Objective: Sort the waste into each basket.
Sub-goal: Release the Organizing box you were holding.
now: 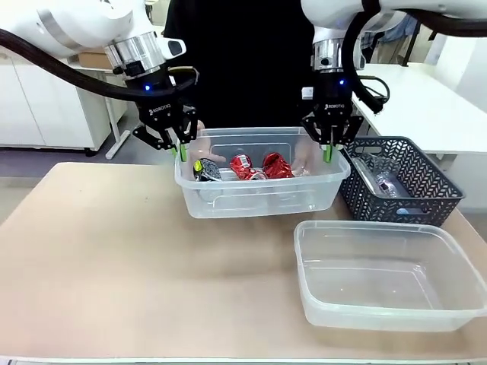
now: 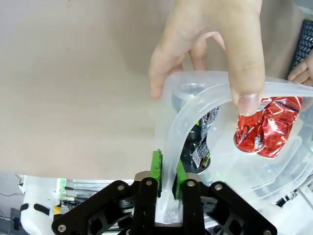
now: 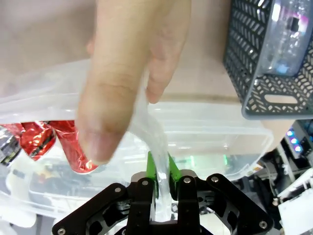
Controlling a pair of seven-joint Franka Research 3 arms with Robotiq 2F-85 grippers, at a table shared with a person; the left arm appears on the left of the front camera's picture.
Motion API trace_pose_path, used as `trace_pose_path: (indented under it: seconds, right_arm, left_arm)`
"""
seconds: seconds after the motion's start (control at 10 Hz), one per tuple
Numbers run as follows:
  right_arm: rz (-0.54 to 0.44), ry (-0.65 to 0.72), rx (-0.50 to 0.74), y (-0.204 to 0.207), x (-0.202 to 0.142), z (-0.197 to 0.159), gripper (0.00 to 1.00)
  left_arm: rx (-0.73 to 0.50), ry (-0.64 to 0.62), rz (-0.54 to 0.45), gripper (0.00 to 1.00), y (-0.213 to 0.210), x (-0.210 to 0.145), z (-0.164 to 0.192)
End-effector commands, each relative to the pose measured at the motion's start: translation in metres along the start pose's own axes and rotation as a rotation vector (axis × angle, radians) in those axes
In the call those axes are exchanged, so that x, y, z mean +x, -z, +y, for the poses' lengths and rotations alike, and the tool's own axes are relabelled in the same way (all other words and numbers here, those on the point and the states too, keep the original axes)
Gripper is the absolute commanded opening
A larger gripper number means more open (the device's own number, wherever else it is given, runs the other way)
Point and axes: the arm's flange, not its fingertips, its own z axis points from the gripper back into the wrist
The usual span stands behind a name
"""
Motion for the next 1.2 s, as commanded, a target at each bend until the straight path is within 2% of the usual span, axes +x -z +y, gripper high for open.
trace_pose_path:
  seconds: [0.0, 0.1, 0.2, 0.3, 0.4, 0.5, 0.6, 0.8, 0.9, 1.0, 1.1]
  right_arm:
    - [-0.038, 0.123, 0.17, 0.004, -0.009, -0.03, 0.63]
    - [-0.1, 0.121, 0.233, 0.002, -0.016, -0.039, 1.0]
    - [-0.207, 0.151, 0.284, 0.0, -0.022, -0.048, 1.0]
    - [-0.267, 0.156, 0.34, -0.002, -0.028, -0.056, 1.0]
    - [-0.344, 0.161, 0.387, -0.006, -0.037, -0.066, 0.86]
    - [-0.419, 0.118, 0.463, -0.012, -0.05, -0.077, 0.96]
    - [-0.45, 0.057, 0.507, -0.017, -0.062, -0.086, 1.0]
    - [-0.511, -0.046, 0.577, -0.022, -0.088, -0.103, 1.0]
    - [-0.537, -0.099, 0.592, -0.021, -0.099, -0.107, 1.0]
    - [-0.547, -0.079, 0.553, -0.018, -0.101, -0.105, 1.0]
    - [-0.518, -0.01, 0.54, -0.037, -0.091, -0.097, 1.0]
  left_arm:
    - [0.002, 0.015, -0.015, 0.67, -0.003, -0.003, -0.001]
    - [0.002, 0.009, -0.036, 1.0, -0.007, -0.007, 0.001]
    - [0.01, -0.001, -0.077, 1.0, -0.016, -0.013, 0.007]
    - [-0.006, -0.01, -0.122, 1.0, -0.027, -0.021, 0.013]
    - [-0.005, -0.018, -0.192, 0.92, -0.04, -0.032, 0.02]
    - [-0.044, -0.01, -0.258, 1.0, -0.054, -0.045, 0.027]
    - [-0.081, 0.012, -0.302, 1.0, -0.061, -0.053, 0.031]
    - [-0.165, 0.046, -0.343, 1.0, -0.066, -0.06, 0.036]
    - [-0.143, 0.041, -0.329, 1.0, -0.063, -0.058, 0.035]
    - [-0.133, 0.053, -0.308, 1.0, -0.059, -0.057, 0.032]
    - [-0.12, 0.018, -0.341, 1.0, -0.078, -0.062, 0.029]
